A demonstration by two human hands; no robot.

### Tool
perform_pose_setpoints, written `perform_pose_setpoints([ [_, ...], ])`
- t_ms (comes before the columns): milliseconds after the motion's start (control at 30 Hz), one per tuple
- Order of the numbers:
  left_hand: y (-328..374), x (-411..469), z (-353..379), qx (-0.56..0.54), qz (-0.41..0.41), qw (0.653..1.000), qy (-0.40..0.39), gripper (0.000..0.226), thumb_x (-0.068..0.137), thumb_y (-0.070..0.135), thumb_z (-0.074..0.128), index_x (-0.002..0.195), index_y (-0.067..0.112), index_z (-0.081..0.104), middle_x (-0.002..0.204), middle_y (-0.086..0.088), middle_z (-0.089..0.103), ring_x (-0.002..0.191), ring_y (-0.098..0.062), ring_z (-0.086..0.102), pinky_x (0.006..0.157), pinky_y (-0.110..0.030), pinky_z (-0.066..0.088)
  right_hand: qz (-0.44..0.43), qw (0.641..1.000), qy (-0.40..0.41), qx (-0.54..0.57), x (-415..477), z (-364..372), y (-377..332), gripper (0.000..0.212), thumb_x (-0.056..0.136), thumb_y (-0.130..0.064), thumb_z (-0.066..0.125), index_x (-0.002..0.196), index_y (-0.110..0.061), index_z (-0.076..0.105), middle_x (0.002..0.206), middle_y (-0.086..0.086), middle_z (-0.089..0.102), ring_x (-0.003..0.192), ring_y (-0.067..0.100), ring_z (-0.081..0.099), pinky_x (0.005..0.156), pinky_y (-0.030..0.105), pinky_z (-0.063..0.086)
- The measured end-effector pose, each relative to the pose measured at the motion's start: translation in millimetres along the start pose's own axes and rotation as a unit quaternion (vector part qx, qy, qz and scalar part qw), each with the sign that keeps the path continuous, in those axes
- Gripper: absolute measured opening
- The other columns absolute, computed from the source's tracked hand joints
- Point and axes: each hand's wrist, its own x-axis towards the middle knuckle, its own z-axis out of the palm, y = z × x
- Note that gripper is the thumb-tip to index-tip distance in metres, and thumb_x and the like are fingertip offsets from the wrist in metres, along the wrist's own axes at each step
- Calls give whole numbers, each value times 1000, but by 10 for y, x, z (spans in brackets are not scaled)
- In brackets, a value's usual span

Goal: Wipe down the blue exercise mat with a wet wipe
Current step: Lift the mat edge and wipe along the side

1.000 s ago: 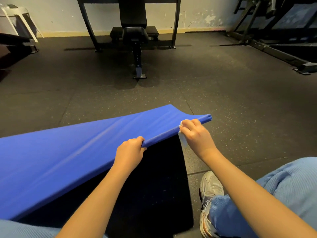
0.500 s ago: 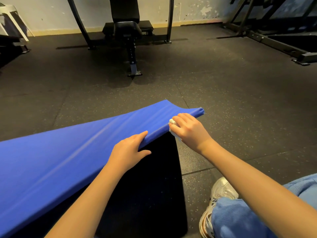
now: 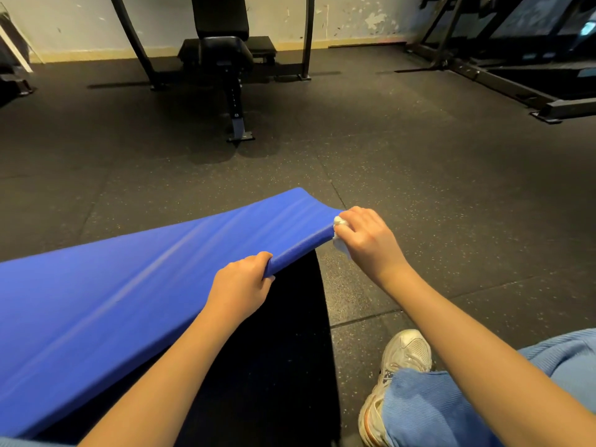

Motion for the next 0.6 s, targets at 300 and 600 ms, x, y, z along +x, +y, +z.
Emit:
perform_pose_setpoints([
  [300,389,204,282,7,35,999,23,15,90,25,51,102,17,51,99,1,64,83,-30,56,60,-33,37,38,998,-42,9,-174,-134,70,14,72,5,76,79,0,65,90,13,64,81,26,55,51,26,39],
  [600,435,101,870,-10,50,998,-20,22,89,26,56,109,17,56,104,1,66,91,-30,60,63,-33,41,92,984,-142,61,-814,-30,384,14,84,-13,58,71,-8,62,79,1,65,73,24,54,53,28,45],
])
